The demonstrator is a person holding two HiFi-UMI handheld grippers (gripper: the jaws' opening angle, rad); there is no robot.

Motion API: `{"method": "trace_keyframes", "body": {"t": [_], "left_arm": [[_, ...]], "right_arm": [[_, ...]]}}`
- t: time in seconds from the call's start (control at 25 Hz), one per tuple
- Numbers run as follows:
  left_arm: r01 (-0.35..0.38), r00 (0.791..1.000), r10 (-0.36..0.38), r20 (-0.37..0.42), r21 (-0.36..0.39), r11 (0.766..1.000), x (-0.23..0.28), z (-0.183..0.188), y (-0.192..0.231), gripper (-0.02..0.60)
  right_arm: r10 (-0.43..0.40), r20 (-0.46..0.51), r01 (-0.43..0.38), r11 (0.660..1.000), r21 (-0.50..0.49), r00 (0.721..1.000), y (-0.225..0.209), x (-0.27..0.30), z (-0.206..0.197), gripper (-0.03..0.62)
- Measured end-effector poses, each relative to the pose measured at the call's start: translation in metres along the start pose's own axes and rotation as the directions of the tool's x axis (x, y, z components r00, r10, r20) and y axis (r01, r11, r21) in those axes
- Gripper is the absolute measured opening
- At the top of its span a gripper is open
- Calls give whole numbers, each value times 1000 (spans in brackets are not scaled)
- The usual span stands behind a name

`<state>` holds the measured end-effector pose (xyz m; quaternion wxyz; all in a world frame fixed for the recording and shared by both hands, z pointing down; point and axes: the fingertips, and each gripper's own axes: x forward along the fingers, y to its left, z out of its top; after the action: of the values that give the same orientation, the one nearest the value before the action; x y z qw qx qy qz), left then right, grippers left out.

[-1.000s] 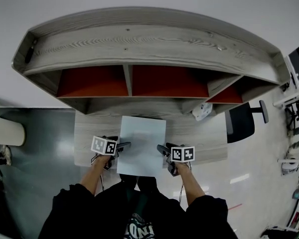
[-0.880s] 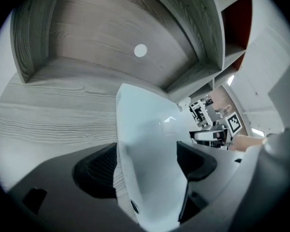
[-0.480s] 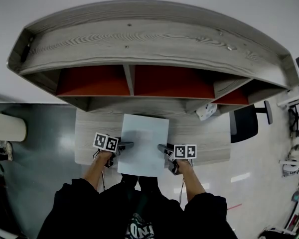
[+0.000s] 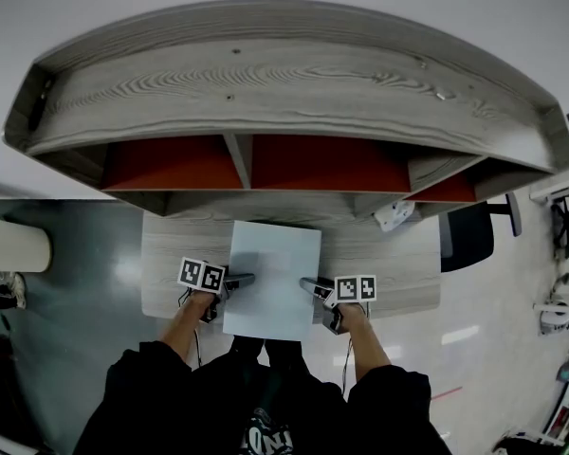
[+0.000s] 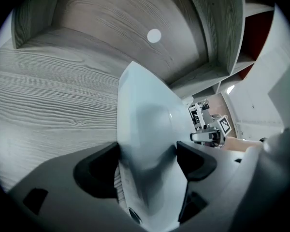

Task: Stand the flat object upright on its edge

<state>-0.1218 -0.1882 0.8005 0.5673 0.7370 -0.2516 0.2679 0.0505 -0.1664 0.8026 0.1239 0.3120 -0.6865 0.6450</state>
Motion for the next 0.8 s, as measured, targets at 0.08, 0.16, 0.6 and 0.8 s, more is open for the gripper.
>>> {"method": "trace_keyframes", "body": {"t": [0.08,0.16,0.6,0.8], "left_arm": [[6,1000,-6,0,-2,1000,0,0,0,374],[9,1000,-9,-1,-3,1000,0,0,1,374],[-31,999,31,24,2,1000,-2,0,0,362],[-42,999,41,26,34,999,-4,-1,-7,359]], "right_arm": [[15,2,-15,1000,11,1000,0,0,0,267],[24,-2,-24,1000,15,1000,0,0,1,267],[3,12,-4,999,47,1000,0,-1,2,264],[0,25,-2,998,65,1000,0,-7,-3,264]]}}
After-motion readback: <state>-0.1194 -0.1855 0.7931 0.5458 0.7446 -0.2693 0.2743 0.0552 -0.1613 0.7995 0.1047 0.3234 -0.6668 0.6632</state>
